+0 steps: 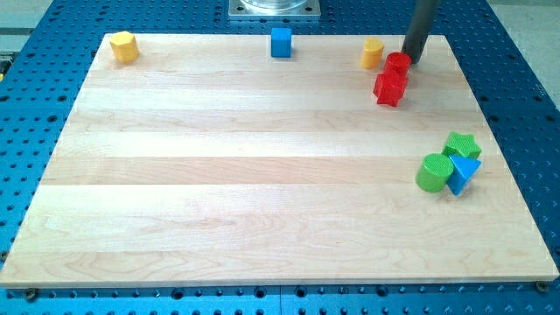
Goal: Move the green circle to the left center
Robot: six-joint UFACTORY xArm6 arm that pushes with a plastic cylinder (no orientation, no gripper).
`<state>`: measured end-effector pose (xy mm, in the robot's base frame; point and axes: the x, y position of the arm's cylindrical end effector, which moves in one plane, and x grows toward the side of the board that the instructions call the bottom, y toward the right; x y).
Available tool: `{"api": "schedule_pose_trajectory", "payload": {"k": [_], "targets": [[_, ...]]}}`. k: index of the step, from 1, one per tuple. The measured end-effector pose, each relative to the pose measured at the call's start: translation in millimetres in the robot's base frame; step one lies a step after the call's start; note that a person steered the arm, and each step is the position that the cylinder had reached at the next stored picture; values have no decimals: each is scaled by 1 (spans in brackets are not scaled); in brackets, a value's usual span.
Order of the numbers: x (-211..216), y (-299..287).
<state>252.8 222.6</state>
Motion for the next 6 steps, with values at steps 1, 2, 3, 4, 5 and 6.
{"api": "schedule_pose_trajectory", "payload": {"k": [1, 2, 3, 4, 5, 6], "targets": [[0, 0], [6, 0], [17, -6], [73, 29], [136, 97], [210, 107]]}}
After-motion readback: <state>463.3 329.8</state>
